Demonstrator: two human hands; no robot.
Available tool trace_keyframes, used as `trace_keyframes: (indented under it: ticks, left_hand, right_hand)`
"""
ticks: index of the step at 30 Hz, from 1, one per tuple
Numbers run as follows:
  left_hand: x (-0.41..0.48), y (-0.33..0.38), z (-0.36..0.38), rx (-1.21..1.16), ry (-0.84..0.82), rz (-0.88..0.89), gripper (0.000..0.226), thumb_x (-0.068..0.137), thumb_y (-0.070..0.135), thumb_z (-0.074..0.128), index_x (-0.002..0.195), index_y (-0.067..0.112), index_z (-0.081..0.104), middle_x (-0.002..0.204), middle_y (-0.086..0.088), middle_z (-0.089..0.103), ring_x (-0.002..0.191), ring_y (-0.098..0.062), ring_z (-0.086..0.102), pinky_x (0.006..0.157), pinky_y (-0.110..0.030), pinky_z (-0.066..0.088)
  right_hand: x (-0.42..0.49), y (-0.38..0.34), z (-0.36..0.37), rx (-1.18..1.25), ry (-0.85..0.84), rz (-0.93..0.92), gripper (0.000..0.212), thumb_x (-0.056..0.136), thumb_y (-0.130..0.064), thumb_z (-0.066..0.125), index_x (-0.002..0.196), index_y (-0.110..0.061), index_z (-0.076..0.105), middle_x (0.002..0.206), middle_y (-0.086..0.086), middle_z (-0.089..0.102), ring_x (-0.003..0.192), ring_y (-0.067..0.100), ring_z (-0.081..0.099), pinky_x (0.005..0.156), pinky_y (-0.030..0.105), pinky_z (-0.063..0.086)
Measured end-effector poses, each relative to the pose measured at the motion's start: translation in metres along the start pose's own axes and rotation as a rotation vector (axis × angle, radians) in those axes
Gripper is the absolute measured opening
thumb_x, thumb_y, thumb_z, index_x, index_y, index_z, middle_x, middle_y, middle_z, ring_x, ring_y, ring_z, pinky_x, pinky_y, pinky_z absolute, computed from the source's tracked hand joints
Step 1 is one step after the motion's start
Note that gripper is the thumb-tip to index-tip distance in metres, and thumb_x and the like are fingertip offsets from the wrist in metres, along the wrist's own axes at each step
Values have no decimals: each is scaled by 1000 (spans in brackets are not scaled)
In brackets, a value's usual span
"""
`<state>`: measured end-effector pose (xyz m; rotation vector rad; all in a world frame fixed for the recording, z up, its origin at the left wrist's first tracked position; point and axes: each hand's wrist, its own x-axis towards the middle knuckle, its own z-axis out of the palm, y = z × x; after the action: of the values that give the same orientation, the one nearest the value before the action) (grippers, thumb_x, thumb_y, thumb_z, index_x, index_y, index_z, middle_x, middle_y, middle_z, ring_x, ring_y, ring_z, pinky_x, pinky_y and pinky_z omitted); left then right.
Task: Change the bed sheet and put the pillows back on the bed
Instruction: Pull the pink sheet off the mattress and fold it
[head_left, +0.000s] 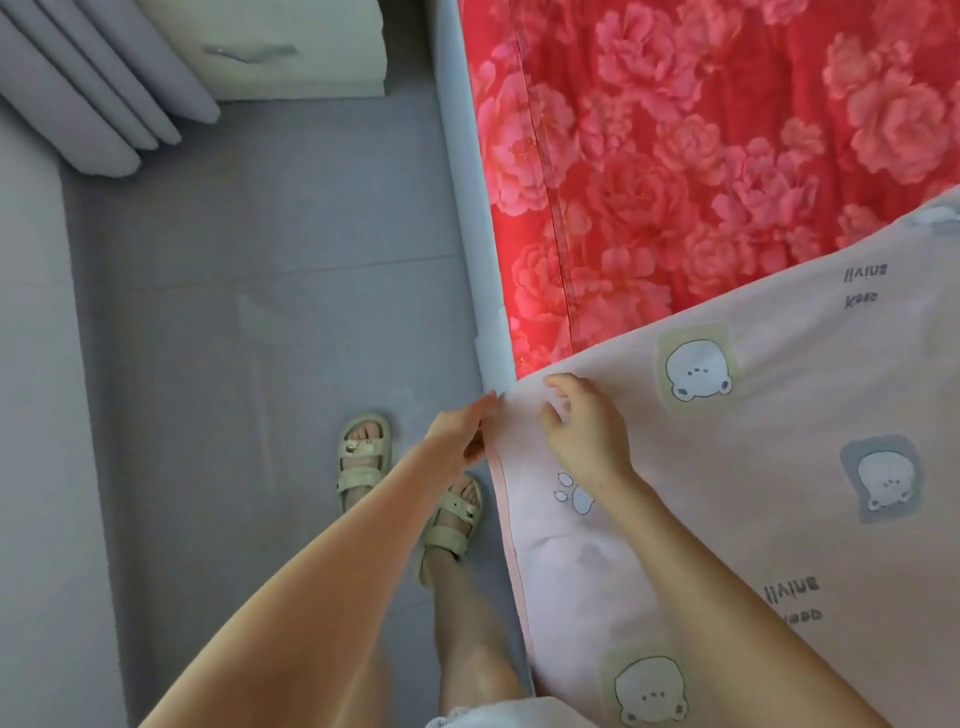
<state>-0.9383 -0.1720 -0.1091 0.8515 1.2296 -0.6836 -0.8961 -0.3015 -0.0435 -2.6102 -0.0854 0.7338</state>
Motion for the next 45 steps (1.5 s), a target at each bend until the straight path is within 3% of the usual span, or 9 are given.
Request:
trace_keyframes:
  ticks: [7, 12, 16, 21, 31, 34, 38, 41, 45]
  left_hand:
    - [-45, 4, 0, -9, -293, 180, 9, 84, 4, 65, 93, 6, 68, 68, -1, 66, 56, -9, 55, 50, -17, 35]
    - [-90, -4, 11, 432, -549, 271, 34, 89, 0, 56, 109, 25, 66, 98, 8, 72, 87, -7, 63, 70, -13, 45]
    - [-81, -1, 12, 814, -238, 512, 28, 85, 9, 60, 107, 26, 65, 88, 22, 63, 85, -1, 56, 81, -18, 43]
    - [-56, 6, 32, 1100, -34, 696, 35, 87, 23, 62, 122, 22, 58, 119, -1, 57, 112, -23, 50, 87, -24, 34]
    - [-40, 14, 63, 1199, -269, 662, 66, 80, 19, 71, 137, 28, 39, 95, 4, 57, 87, -17, 53, 74, -21, 37]
    - [-43, 11, 60, 1038, -283, 577, 71, 75, 17, 76, 135, 29, 40, 83, 4, 61, 77, -15, 58, 74, -25, 44]
    - [-43, 23, 69, 636, -135, 423, 15, 83, 12, 69, 98, 8, 68, 66, 1, 62, 48, -2, 54, 59, -22, 47]
    - [-68, 53, 76, 792, -71, 614, 17, 88, 13, 62, 72, 14, 66, 61, 1, 58, 56, -14, 47, 60, -28, 39]
    - [-128, 150, 75, 925, 111, 1044, 15, 93, 11, 47, 83, 9, 58, 62, 3, 49, 61, -19, 40, 53, -28, 31]
  right_hand:
    - [6, -13, -8, 254, -47, 212, 41, 81, -49, 64, 114, -29, 52, 103, -11, 62, 97, 12, 57, 87, 30, 43]
    - [-13, 9, -39, 508, 94, 448, 49, 75, 8, 60, 117, -18, 56, 95, 4, 67, 81, 20, 63, 69, 29, 51]
    - [-42, 61, -70, 686, 166, 667, 28, 75, 19, 57, 88, -5, 64, 72, 8, 65, 59, 17, 60, 55, 25, 50]
    - [-73, 130, -69, 450, 221, 814, 16, 69, 6, 61, 85, 5, 64, 74, 19, 66, 68, 29, 65, 65, 40, 52]
    - [-88, 130, -28, -340, 338, 47, 36, 77, -19, 69, 111, -7, 64, 108, 15, 62, 91, 37, 59, 73, 41, 52]
    - [-93, 132, -22, -340, 206, -43, 44, 76, -43, 59, 107, -11, 67, 113, 12, 62, 96, 33, 59, 75, 37, 52]
    - [-91, 126, -29, -295, 31, -74, 53, 70, -47, 60, 109, -11, 63, 109, 8, 63, 91, 31, 62, 67, 35, 56]
    - [-88, 105, -54, -55, 143, -75, 50, 77, -51, 52, 105, -13, 67, 97, -1, 68, 85, 19, 66, 69, 25, 52]
    - [-78, 60, -113, 335, 306, -59, 42, 86, -48, 48, 99, -15, 71, 85, -14, 68, 79, 5, 63, 70, 9, 46]
